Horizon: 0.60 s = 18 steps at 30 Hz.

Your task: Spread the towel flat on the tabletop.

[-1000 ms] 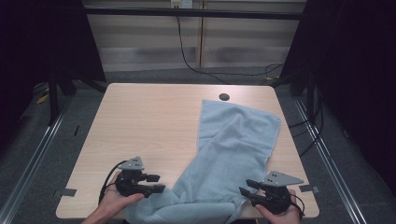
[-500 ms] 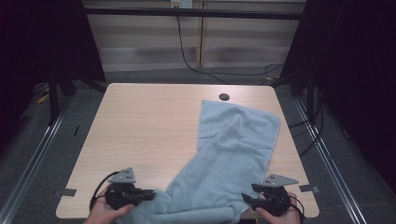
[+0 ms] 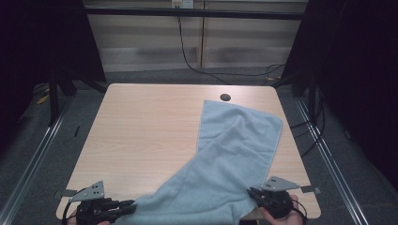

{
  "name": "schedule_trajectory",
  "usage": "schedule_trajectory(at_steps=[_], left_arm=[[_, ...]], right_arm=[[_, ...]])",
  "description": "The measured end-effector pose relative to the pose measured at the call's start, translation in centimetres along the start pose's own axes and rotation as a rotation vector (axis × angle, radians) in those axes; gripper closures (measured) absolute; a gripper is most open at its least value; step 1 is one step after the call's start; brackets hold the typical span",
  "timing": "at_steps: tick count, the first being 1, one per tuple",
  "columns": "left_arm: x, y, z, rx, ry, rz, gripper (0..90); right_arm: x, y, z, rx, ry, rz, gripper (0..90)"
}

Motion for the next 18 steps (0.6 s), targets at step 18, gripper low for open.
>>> schedule_trajectory(at_steps=[18], left_arm=[[15.4, -6.4, -1.2, 0.193, -0.041, 0.169, 78.3]], right_arm=[[4.3, -4.4, -5.8, 0.028, 0.01, 0.004, 47.4]])
Point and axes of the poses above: each handheld gripper's, and its own axes: x roughly forward along the jaws, y roughly out of its underside, z roughly to its left, the point moved 8 cm from there along x, roughly forward along the jaws, and after that the axes turned 15 degrees about -y, right-handed, at the moved point
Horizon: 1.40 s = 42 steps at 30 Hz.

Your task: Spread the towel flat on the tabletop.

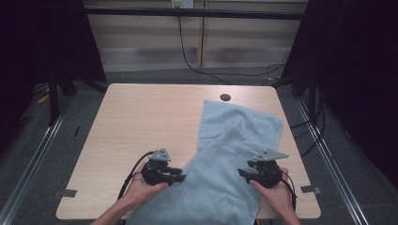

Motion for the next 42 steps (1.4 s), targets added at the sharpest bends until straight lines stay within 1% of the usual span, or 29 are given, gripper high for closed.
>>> schedule_trajectory(at_steps=[1, 2, 5, 7, 9, 11, 13, 14, 16, 18, 19, 20, 21, 22, 24, 25, 26, 27, 28, 29, 31, 33, 34, 35, 36, 38, 40, 41, 42], left_arm=[[0.0, 0.0, 0.0, 0.0, 0.0, 0.0, 83.9], [-0.2, 0.2, -0.1, 0.01, 0.007, 0.003, 85.2], [-0.8, 0.7, 0.2, -0.003, -0.004, -0.002, 85.9], [-1.2, 1.6, 0.5, -0.012, -0.006, 0.001, 85.9], [-1.9, 2.3, 0.7, -0.029, -0.007, 0.001, 85.9], [-2.6, 3.0, 0.6, -0.046, -0.012, -0.006, 85.9], [-2.9, 3.3, 0.5, -0.053, -0.004, -0.001, 85.9], [-3.6, 4.0, 0.1, -0.047, -0.012, 0.003, 85.7], [-4.4, 4.8, -0.4, -0.064, 0.008, 0.005, 85.5], [-4.8, 5.2, -0.7, -0.059, 0.008, 0.009, 85.1], [-5.7, 6.0, -1.2, -0.059, 0.017, 0.007, 84.1], [-6.1, 6.2, -1.2, -0.07, 0.017, 0.005, 83.3], [-6.1, 6.2, -1.2, -0.07, 0.017, 0.005, 81.7], [-6.8, 6.5, -1.1, -0.086, 0.021, -0.007, 79.4], [-7.0, 6.5, -0.7, -0.091, 0.013, -0.015, 73.0], [-7.5, 6.0, 0.5, -0.114, -0.017, -0.05, 70.8], [-7.7, 5.4, 1.4, -0.143, -0.03, -0.076, 68.2], [-7.7, 5.4, 1.4, -0.143, -0.03, -0.076, 65.2], [-7.9, 4.3, 3.6, -0.199, -0.063, -0.121, 65.0], [-7.9, 4.3, 3.6, -0.199, -0.063, -0.121, 65.1], [-7.2, 3.3, 5.7, -0.213, -0.113, -0.131, 65.6], [-5.8, 2.8, 7.2, -0.207, -0.147, -0.105, 66.3], [-5.0, 2.7, 7.7, -0.201, -0.182, -0.092, 64.5], [-4.2, 2.7, 7.8, -0.199, -0.19, -0.081, 64.5], [-3.6, 2.5, 7.8, -0.195, -0.199, -0.073, 60.6], [-3.0, 2.1, 7.3, -0.152, -0.213, -0.072, 50.7], [-2.8, 2.0, 7.2, -0.142, -0.212, -0.073, 49.0], [-2.6, 2.0, 7.3, -0.132, -0.232, -0.064, 49.0], [-2.1, 2.2, 7.3, -0.129, -0.234, -0.042, 50.8]], right_arm=[[0.0, 0.0, -0.2, 0.007, -0.003, 0.0, 45.9], [0.0, 0.1, -0.4, 0.005, 0.01, 0.011, 44.3], [0.0, 0.6, -1.1, 0.021, 0.043, 0.027, 41.7], [0.3, 1.1, -1.7, 0.021, 0.077, 0.059, 40.4], [1.0, 1.4, -1.8, 0.014, 0.077, 0.078, 41.9], [1.6, 1.0, -1.6, -0.008, 0.069, 0.068, 46.3], [1.9, 0.8, -1.3, 0.002, 0.066, 0.068, 47.5], [2.8, 0.0, -1.3, -0.017, 0.052, 0.066, 47.6], [4.0, -0.9, -1.3, -0.022, 0.034, 0.07, 47.5], [4.6, -1.5, -1.3, -0.032, 0.025, 0.074, 47.4], [6.0, -2.5, -0.9, -0.053, 0.002, 0.078, 47.4], [6.7, -3.1, -0.7, -0.059, -0.008, 0.079, 47.4], [6.7, -3.1, -0.7, -0.059, -0.008, 0.079, 47.4], [8.1, -4.1, 0.0, -0.081, -0.032, 0.081, 47.3], [8.8, -4.5, 0.4, -0.092, -0.045, 0.081, 47.3], [10.0, -5.3, 1.1, -0.104, -0.066, 0.076, 46.8], [10.4, -5.6, 1.4, -0.115, -0.07, 0.077, 46.8], [10.8, -5.9, 1.6, -0.121, -0.077, 0.082, 46.4], [11.2, -6.1, 1.9, -0.123, -0.086, 0.087, 45.5], [11.4, -6.3, 2.1, -0.131, -0.093, 0.097, 45.0], [11.6, -6.4, 2.3, -0.131, -0.107, 0.098, 44.9], [11.5, -6.5, 2.3, -0.119, -0.132, 0.08, 45.2], [10.9, -6.3, 2.0, -0.108, -0.128, 0.078, 46.3], [10.9, -6.3, 2.0, -0.108, -0.128, 0.078, 46.3], [10.6, -6.3, 1.8, -0.106, -0.126, 0.075, 46.3], [9.3, -6.0, 1.3, -0.112, -0.106, 0.065, 45.6], [8.9, -5.8, 1.1, -0.105, -0.102, 0.061, 44.9], [8.6, -5.6, 0.9, -0.108, -0.1, 0.06, 44.8], [8.2, -5.0, 0.7, -0.091, -0.089, 0.06, 44.2]])
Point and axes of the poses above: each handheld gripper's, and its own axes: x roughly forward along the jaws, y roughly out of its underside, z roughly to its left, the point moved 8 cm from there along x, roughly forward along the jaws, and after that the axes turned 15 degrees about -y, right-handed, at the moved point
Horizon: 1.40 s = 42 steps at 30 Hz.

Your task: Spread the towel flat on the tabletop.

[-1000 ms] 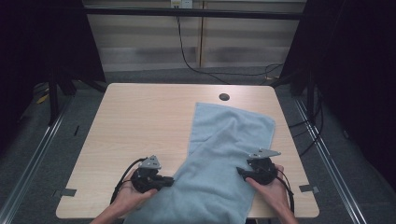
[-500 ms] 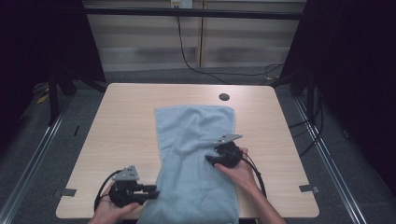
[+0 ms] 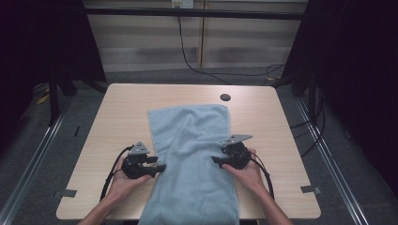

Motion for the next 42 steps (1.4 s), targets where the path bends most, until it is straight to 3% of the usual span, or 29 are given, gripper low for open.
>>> schedule_trajectory(at_steps=[3, 4, 6, 8, 9, 11, 12, 14, 15, 16, 18, 19, 24, 26, 27, 28, 29, 30, 31, 33, 34, 35, 36, 37, 38, 39, 40, 42], left_arm=[[0.3, 0.1, -0.4, 0.028, 0.009, -0.009, 56.1], [0.2, 0.0, -0.8, 0.052, 0.018, -0.014, 67.7], [0.2, 0.0, -0.8, 0.057, 0.018, -0.017, 73.9], [-0.2, -0.3, -0.2, 0.008, 0.049, -0.03, 74.0], [-0.2, -0.3, -0.2, 0.008, 0.049, -0.03, 70.7], [-0.8, -0.9, 0.5, -0.063, 0.095, -0.067, 67.8], [-1.2, -1.5, 1.7, -0.116, 0.072, -0.106, 67.8], [-1.2, -1.7, 2.3, -0.126, 0.056, -0.109, 70.7], [-0.9, -1.7, 2.7, -0.122, 0.041, -0.094, 70.7], [0.0, -1.5, 2.9, -0.086, -0.002, -0.066, 70.6], [0.4, -1.5, 2.9, -0.075, -0.011, -0.06, 68.7], [1.2, -1.3, 2.7, -0.036, -0.049, -0.034, 65.8], [2.1, -1.4, 1.9, -0.016, -0.054, -0.034, 54.0], [2.1, -1.4, 1.4, 0.027, -0.063, -0.032, 50.4], [2.2, -1.4, 1.1, 0.047, -0.057, -0.04, 54.7], [2.2, -1.3, 1.0, 0.075, -0.059, -0.047, 66.6], [2.1, -1.3, 0.9, 0.087, -0.052, -0.047, 73.0], [2.1, -1.3, 0.9, 0.083, -0.046, -0.039, 85.2], [2.1, -1.3, 1.0, 0.105, -0.058, -0.04, 86.4], [2.0, -1.3, 2.1, 0.08, -0.079, -0.021, 87.1], [2.0, -1.3, 3.0, 0.046, -0.096, -0.022, 87.3], [2.0, -1.3, 3.0, 0.046, -0.096, -0.022, 87.3], [1.9, -1.3, 4.0, 0.02, -0.109, -0.013, 87.3], [1.5, -1.5, 6.3, -0.032, -0.142, -0.024, 87.3], [1.3, -1.8, 7.3, -0.083, -0.156, -0.05, 87.4], [1.3, -1.8, 7.3, -0.083, -0.156, -0.05, 87.4], [1.0, -2.0, 8.1, -0.127, -0.147, -0.06, 87.4], [0.5, -2.4, 9.7, -0.133, -0.196, -0.076, 87.4]], right_arm=[[0.0, 0.7, 0.0, -0.006, -0.004, 0.017, 43.0], [0.2, 1.0, 0.2, -0.025, 0.006, 0.031, 42.3], [0.3, 1.0, 0.2, -0.024, 0.01, 0.033, 42.5], [0.2, 0.9, 0.1, -0.027, 0.011, 0.034, 43.1], [0.2, 0.9, 0.1, -0.027, 0.011, 0.034, 43.1], [0.2, 0.9, 0.1, -0.024, 0.008, 0.027, 43.1], [0.3, 1.0, 0.2, -0.021, 0.007, 0.029, 43.0], [0.3, 0.9, 0.1, -0.023, 0.007, 0.025, 42.9], [0.3, 0.9, 0.1, -0.023, 0.007, 0.025, 42.9], [0.3, 0.9, 0.1, -0.023, 0.006, 0.026, 42.8], [0.3, 0.9, 0.1, -0.023, 0.009, 0.026, 42.7], [0.3, 0.9, 0.1, -0.022, 0.009, 0.027, 42.7], [0.3, 0.9, 0.1, -0.024, 0.004, 0.028, 42.4], [0.3, 1.0, 0.2, -0.025, 0.003, 0.028, 42.2], [0.3, 1.0, 0.1, -0.026, 0.004, 0.029, 42.2], [0.3, 1.0, 0.1, -0.026, 0.005, 0.031, 42.3], [0.3, 1.0, 0.1, -0.026, 0.006, 0.03, 42.5], [0.2, 1.0, 0.2, -0.027, 0.006, 0.032, 43.6], [0.2, 1.0, 0.2, -0.026, 0.007, 0.03, 45.7], [0.0, 1.1, 0.2, -0.03, 0.008, 0.029, 54.7], [-0.2, 1.2, 0.1, -0.028, 0.011, 0.032, 61.8], [-0.2, 1.2, 0.1, -0.028, 0.011, 0.032, 61.8], [-0.6, 1.4, -0.2, -0.019, 0.007, 0.022, 76.1], [-0.8, 1.4, -0.4, -0.016, 0.006, 0.013, 81.8], [-0.9, 1.3, -0.6, -0.003, 0.004, 0.005, 83.4], [-0.9, 1.3, -0.6, -0.003, 0.004, 0.005, 83.4], [-1.0, 1.0, -0.9, -0.002, -0.001, -0.005, 83.9], [-1.3, 0.3, -0.9, 0.002, -0.009, -0.029, 84.0]])
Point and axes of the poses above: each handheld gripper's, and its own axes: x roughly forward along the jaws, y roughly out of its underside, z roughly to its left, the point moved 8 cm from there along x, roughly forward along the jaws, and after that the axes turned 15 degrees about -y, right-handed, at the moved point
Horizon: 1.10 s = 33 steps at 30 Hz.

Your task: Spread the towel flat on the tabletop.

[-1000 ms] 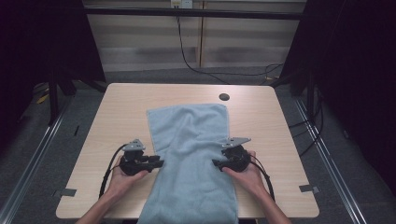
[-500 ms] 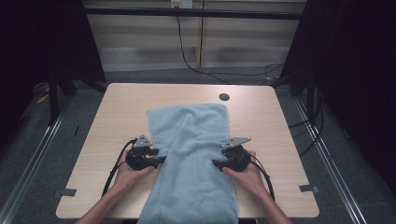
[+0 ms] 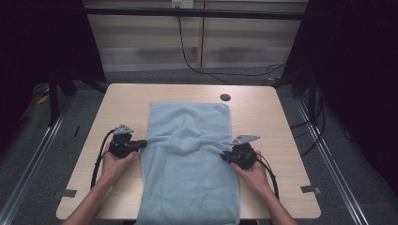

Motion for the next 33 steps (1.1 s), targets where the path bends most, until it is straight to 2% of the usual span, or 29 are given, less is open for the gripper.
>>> schedule_trajectory(at_steps=[1, 4, 5, 6, 8, 9, 10, 12, 13, 15, 16, 17, 18, 19, 20, 21, 22, 23, 24, 25, 26, 27, 28, 30, 31, 33], left_arm=[[-0.1, -0.1, 0.3, -0.025, 0.01, -0.003, 87.3], [-0.2, -0.1, 0.8, -0.036, 0.0, -0.008, 87.2], [-0.2, 0.2, 0.9, -0.031, -0.001, 0.001, 87.2], [-0.3, 0.7, 0.9, -0.031, 0.005, -0.002, 86.5], [-0.4, 1.0, 0.8, -0.037, 0.012, 0.005, 81.1], [-1.1, 1.2, 0.2, -0.02, 0.071, 0.006, 78.4], [-1.6, 1.2, 0.0, -0.009, 0.089, -0.004, 75.2], [-2.0, 1.1, -0.2, -0.002, 0.09, -0.015, 68.4], [-2.3, 0.9, -0.4, 0.003, 0.106, -0.017, 68.4], [-2.3, 0.5, -0.8, -0.005, 0.126, -0.04, 63.9], [-2.0, 0.5, -1.0, -0.006, 0.134, -0.036, 63.5], [-1.4, 0.5, -1.1, 0.003, 0.146, -0.004, 63.2], [-0.8, 0.4, -1.2, -0.008, 0.13, 0.007, 63.2], [-0.4, 0.1, -1.3, -0.027, 0.141, 0.0, 62.4], [0.4, -0.2, -1.5, -0.024, 0.145, 0.012, 58.9], [0.4, -0.2, -1.5, -0.024, 0.145, 0.012, 58.1], [1.0, -0.8, -1.5, -0.014, 0.128, 0.0, 59.1], [1.0, -0.8, -1.5, -0.014, 0.128, 0.0, 60.2], [1.3, -0.9, -1.4, -0.026, 0.123, -0.001, 60.5], [2.0, -0.5, -1.4, -0.007, 0.091, 0.022, 61.8], [2.3, 0.1, -1.6, 0.036, 0.071, 0.041, 62.0], [2.3, 0.1, -1.6, 0.036, 0.071, 0.041, 64.3], [2.5, 0.5, -1.9, 0.065, 0.07, 0.043, 66.6], [2.0, 0.9, -2.1, 0.098, 0.067, 0.053, 73.5], [2.0, 0.9, -2.1, 0.098, 0.067, 0.053, 74.2], [1.5, 1.3, -2.4, 0.105, 0.087, 0.044, 74.4]], right_arm=[[-0.2, -0.4, 0.0, -0.014, 0.008, -0.011, 84.0], [-0.8, -0.8, 0.2, -0.016, 0.0, -0.028, 83.5], [-1.0, -0.8, 0.2, -0.02, 0.002, -0.022, 83.7], [-1.0, -0.2, 0.3, -0.024, 0.02, 0.007, 83.2], [-0.9, 0.2, 0.5, -0.023, 0.013, 0.017, 82.3], [-0.9, 1.2, 0.8, -0.021, 0.007, 0.039, 77.6], [-1.0, 1.6, 1.0, -0.023, 0.002, 0.048, 72.3], [-1.2, 1.8, 1.3, -0.02, -0.002, 0.045, 69.1], [-1.6, 1.7, 1.5, -0.024, -0.01, 0.034, 66.1], [-2.4, 0.9, 1.5, -0.019, -0.019, -0.015, 58.0], [-2.7, 0.3, 1.3, 0.0, -0.03, -0.04, 56.0], [-2.7, -0.9, 0.7, -0.003, -0.035, -0.063, 52.9], [-2.7, -0.9, 0.7, -0.003, -0.035, -0.063, 52.9], [-2.5, -1.5, 0.3, 0.002, -0.045, -0.071, 50.7], [-1.7, -2.5, -0.5, 0.012, -0.046, -0.07, 47.7], [-1.7, -2.5, -0.5, 0.012, -0.046, -0.07, 47.7], [-0.6, -3.3, -1.6, 0.029, -0.045, -0.076, 47.5], [-0.6, -3.3, -1.6, 0.029, -0.045, -0.076, 47.5], [0.7, -3.6, -2.6, 0.038, -0.02, -0.053, 49.8], [1.4, -3.4, -3.0, 0.051, -0.008, -0.036, 50.5], [2.1, -3.2, -3.3, 0.054, -0.009, -0.021, 53.0], [2.1, -3.2, -3.3, 0.054, -0.009, -0.021, 53.0], [3.1, -2.5, -3.5, 0.055, 0.007, 0.019, 53.4], [3.2, -2.2, -3.2, 0.025, 0.022, 0.012, 53.7], [3.2, -2.2, -3.2, 0.025, 0.022, 0.012, 53.7], [2.9, -1.8, -2.5, 0.016, 0.03, 0.053, 53.6]])
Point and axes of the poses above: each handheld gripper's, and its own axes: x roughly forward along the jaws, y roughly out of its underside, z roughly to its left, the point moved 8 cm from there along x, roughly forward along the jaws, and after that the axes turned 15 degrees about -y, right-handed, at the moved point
